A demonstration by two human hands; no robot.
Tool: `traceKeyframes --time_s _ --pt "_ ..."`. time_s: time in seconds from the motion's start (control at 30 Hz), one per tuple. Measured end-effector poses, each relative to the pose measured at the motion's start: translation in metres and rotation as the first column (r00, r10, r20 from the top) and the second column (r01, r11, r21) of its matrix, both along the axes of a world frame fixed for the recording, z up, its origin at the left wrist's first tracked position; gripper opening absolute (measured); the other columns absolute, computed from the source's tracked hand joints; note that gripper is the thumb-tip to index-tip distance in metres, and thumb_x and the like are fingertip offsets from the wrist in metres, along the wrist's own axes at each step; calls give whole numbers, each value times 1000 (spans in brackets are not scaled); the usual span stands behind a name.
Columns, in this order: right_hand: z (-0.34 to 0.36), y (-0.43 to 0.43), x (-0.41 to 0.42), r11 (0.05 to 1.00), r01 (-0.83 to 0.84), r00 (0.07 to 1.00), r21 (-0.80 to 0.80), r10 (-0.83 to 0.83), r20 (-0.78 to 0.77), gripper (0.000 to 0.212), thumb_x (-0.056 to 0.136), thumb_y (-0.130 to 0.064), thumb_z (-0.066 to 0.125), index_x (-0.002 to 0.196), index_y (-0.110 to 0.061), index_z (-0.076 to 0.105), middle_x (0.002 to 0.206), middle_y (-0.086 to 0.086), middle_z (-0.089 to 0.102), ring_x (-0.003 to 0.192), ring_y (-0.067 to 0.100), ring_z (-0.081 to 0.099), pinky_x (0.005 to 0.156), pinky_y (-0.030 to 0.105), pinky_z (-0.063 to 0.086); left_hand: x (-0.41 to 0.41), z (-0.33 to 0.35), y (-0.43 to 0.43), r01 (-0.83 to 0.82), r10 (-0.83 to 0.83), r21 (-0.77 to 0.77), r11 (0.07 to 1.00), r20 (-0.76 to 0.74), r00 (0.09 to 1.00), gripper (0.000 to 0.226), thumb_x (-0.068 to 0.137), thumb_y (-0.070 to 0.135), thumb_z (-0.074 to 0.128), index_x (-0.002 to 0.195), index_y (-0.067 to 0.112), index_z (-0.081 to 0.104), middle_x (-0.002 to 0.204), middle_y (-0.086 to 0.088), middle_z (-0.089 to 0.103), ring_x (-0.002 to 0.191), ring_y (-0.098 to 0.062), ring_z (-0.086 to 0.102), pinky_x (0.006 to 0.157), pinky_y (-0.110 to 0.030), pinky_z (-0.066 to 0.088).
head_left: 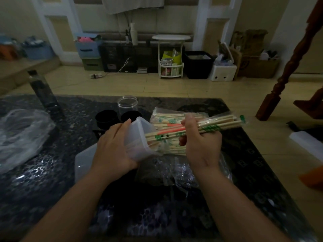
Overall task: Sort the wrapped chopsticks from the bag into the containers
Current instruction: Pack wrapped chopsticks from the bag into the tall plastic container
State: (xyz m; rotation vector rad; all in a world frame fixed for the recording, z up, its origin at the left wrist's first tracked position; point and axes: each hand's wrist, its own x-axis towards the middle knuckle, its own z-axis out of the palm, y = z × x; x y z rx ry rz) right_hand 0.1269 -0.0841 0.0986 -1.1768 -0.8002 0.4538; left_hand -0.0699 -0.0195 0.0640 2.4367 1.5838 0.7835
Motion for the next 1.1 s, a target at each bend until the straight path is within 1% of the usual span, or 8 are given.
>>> traceKeyframes --time_s 0.17,0.3,0.4,0.5,0.67,0.8,0.93,1.1 --pt "-4 4 1 989 -95 995 -109 93 -24 27 90 -23 70 64 -18 66 64 2 70 59 17 68 58 38 57 -2 1 -2 3 -3 -11 1000 -7 1000 128 49 38 94 154 24 22 145 -2 34 131 -22 33 107 -41 28" --pt "-7 8 0 863 -405 914 -301 378 -147 8 86 -16 75 91 -18 70 84 5 74 70 12 70 58 27 55 -2 1 -1 8 -8 -8 1000 -16 1000 128 50 42 93 154 24 21 146 0 34 131 -20 33 107 -39 28" --pt "-9 11 3 920 -319 935 -227 267 -232 5 91 -12 64 95 -13 61 94 14 68 70 23 64 60 38 54 -2 1 0 16 -16 -8 1000 -15 1000 127 50 42 93 154 23 22 146 -1 35 131 -21 33 107 -38 28" --pt "-15 16 5 924 -240 970 -297 241 -34 8 89 -17 68 82 -18 65 94 8 68 87 29 66 73 47 58 -2 1 0 11 -11 -33 999 -26 1000 132 46 39 93 154 24 19 146 -1 33 133 -22 32 108 -41 28" --pt "-22 14 3 892 -217 960 -396 269 80 16 82 -31 77 89 -21 66 97 -2 68 96 18 63 84 40 54 -1 1 0 16 -18 -49 999 -46 999 133 46 39 93 154 26 17 147 0 31 132 -22 32 107 -40 28" --pt "-23 17 5 919 -196 970 -341 232 67 10 80 -14 72 76 -23 68 81 -3 70 82 20 66 80 50 56 -2 1 0 21 -23 -50 999 -36 999 131 49 39 93 154 26 17 147 0 31 133 -22 31 108 -40 27" --pt "-27 17 0 872 -307 915 -382 380 133 32 86 -3 66 83 -34 76 84 -17 72 91 5 68 93 39 55 -1 0 1 22 -23 -30 999 -38 999 128 50 40 93 154 25 19 146 -1 34 132 -23 33 107 -40 28" --pt "-27 20 21 907 -158 949 -390 248 192 24 86 -6 62 78 -26 72 83 -6 71 78 10 63 72 31 49 -1 3 0 -1 -1 -63 998 -27 1000 133 48 38 94 154 27 16 148 1 29 134 -20 28 109 -38 26"
